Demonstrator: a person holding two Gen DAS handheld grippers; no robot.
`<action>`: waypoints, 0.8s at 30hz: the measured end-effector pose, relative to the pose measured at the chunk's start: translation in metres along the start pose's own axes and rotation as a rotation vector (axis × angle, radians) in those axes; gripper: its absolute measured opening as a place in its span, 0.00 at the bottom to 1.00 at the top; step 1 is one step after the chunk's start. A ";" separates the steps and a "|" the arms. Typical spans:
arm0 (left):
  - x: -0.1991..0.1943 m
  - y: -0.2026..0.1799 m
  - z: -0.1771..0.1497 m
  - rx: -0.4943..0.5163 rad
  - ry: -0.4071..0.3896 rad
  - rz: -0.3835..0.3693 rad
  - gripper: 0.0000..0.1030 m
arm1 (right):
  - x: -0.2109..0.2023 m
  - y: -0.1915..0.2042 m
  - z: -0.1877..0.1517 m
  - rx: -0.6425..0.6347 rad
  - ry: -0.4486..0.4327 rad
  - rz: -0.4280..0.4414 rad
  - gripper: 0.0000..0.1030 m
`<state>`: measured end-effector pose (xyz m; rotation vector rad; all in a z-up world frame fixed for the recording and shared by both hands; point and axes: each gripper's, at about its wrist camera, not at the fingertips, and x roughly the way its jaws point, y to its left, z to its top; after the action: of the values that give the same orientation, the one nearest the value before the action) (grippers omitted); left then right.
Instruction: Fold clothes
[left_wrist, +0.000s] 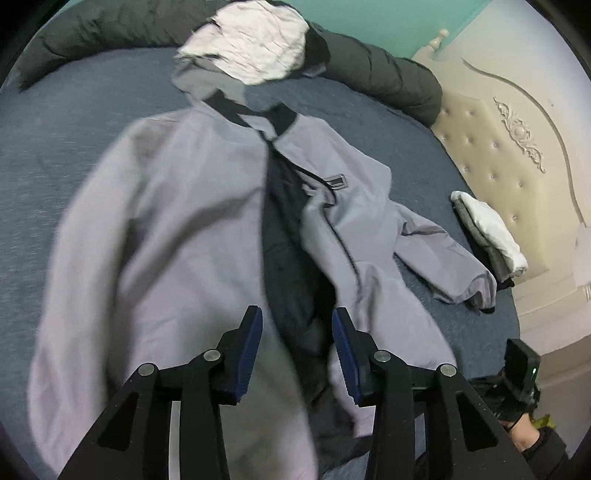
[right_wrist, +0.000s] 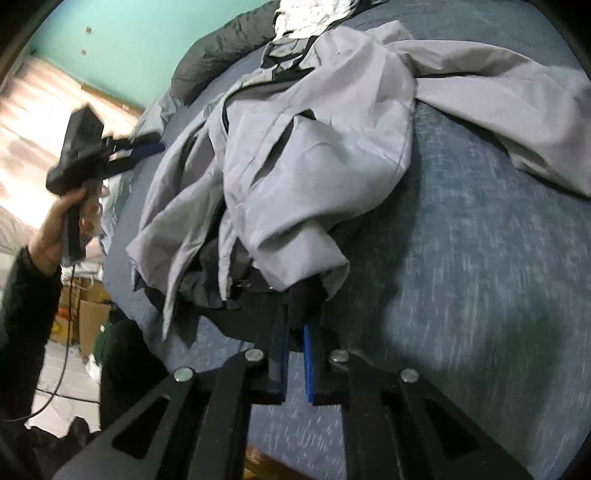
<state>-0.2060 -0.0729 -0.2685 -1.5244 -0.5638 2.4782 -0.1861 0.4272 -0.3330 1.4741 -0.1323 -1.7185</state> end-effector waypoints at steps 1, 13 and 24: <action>-0.009 0.005 -0.005 0.001 -0.004 0.006 0.42 | -0.006 -0.002 -0.006 0.014 -0.005 0.002 0.06; -0.068 0.063 -0.089 -0.048 0.048 0.038 0.42 | -0.016 -0.010 -0.064 0.073 0.064 -0.097 0.05; -0.095 0.113 -0.128 -0.128 0.065 0.060 0.44 | -0.056 0.027 -0.033 -0.007 -0.042 -0.238 0.10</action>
<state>-0.0437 -0.1792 -0.2883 -1.6853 -0.6872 2.4690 -0.1466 0.4600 -0.2844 1.4973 0.0295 -1.9377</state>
